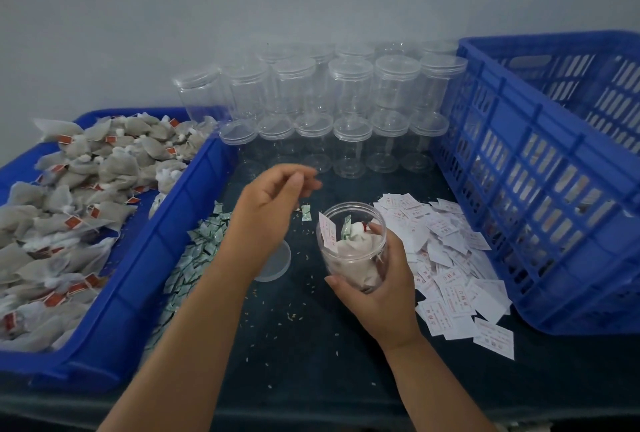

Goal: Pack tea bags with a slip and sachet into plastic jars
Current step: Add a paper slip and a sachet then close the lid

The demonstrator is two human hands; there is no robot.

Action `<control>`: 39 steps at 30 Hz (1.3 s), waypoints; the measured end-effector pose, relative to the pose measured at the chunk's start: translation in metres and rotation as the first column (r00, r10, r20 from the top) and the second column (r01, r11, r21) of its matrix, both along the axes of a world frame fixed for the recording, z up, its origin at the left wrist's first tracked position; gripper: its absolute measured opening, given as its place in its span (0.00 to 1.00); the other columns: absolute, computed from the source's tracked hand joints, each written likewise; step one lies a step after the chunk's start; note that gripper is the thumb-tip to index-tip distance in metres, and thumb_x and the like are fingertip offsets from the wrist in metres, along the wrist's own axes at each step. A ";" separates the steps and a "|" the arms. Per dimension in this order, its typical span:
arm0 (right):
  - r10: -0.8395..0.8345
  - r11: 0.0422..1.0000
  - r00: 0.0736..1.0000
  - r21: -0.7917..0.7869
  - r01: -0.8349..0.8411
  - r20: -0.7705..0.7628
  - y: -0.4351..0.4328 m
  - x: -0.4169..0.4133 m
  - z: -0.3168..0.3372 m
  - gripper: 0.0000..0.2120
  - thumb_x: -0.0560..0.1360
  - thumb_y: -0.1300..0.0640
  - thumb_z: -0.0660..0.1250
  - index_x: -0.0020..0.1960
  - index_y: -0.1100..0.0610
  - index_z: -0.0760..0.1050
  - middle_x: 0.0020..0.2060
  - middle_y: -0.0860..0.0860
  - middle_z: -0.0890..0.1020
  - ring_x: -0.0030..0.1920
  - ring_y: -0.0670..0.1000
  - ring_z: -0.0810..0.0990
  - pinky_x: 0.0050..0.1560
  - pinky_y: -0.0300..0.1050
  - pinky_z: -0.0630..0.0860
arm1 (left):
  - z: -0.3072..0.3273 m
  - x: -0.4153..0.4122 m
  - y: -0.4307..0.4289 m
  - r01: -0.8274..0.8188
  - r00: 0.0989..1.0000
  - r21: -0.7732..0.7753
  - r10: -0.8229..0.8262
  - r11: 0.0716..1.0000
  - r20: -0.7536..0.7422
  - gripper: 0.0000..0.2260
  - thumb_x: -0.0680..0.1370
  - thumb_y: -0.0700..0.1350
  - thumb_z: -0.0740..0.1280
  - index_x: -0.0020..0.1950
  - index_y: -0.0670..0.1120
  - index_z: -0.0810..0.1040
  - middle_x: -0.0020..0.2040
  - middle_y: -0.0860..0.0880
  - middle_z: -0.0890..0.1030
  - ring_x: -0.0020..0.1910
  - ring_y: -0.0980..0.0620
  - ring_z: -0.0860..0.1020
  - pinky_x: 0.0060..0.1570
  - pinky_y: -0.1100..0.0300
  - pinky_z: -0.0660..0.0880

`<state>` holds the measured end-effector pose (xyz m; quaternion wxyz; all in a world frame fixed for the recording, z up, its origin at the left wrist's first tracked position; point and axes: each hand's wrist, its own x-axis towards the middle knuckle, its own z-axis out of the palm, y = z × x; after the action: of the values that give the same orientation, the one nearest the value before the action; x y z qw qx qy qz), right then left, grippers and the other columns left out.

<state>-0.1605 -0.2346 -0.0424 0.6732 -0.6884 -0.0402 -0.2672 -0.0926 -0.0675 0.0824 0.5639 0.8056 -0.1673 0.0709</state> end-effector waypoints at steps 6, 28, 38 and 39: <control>0.032 0.999 0.998 -0.004 -0.033 -0.051 0.000 0.001 -0.003 0.43 0.65 0.37 0.85 0.75 0.43 0.70 0.68 0.42 0.81 0.70 0.52 0.80 0.66 0.43 0.80 | -0.062 0.019 0.050 0.068 0.928 0.875 0.292 0.479 -0.232 0.34 0.75 0.62 0.75 0.77 0.51 0.71 0.73 0.47 0.73 0.68 0.45 0.76 0.66 0.49 0.75; 0.008 1.000 0.993 -0.021 -0.010 -0.121 0.001 0.000 -0.001 0.40 0.64 0.43 0.83 0.73 0.46 0.72 0.66 0.43 0.83 0.68 0.49 0.82 0.68 0.53 0.81 | -0.103 0.041 0.015 -0.137 0.964 0.793 0.265 0.594 -0.032 0.31 0.66 0.68 0.77 0.63 0.54 0.80 0.67 0.51 0.76 0.68 0.46 0.70 0.65 0.50 0.70; 0.011 0.996 0.990 -0.084 -0.023 -0.143 0.002 0.000 0.003 0.38 0.64 0.42 0.84 0.70 0.40 0.72 0.64 0.40 0.83 0.66 0.47 0.82 0.63 0.39 0.80 | -0.051 0.007 0.002 -0.097 0.891 -0.437 -0.118 0.894 -0.439 0.15 0.70 0.49 0.73 0.55 0.49 0.79 0.61 0.42 0.85 0.59 0.43 0.85 0.60 0.44 0.81; 0.005 0.996 0.989 -0.092 -0.019 -0.150 0.002 0.000 0.003 0.38 0.64 0.41 0.84 0.70 0.41 0.72 0.64 0.41 0.83 0.66 0.47 0.82 0.63 0.41 0.80 | -0.046 0.001 0.000 -0.049 0.895 -0.446 -0.159 0.894 -0.416 0.15 0.73 0.46 0.72 0.60 0.53 0.80 0.65 0.41 0.83 0.61 0.44 0.84 0.61 0.45 0.81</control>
<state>-0.1606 -0.2329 -0.0396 0.6430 -0.7370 -0.0064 -0.2084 -0.0913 -0.0677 0.0366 0.7578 0.6446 -0.0376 -0.0941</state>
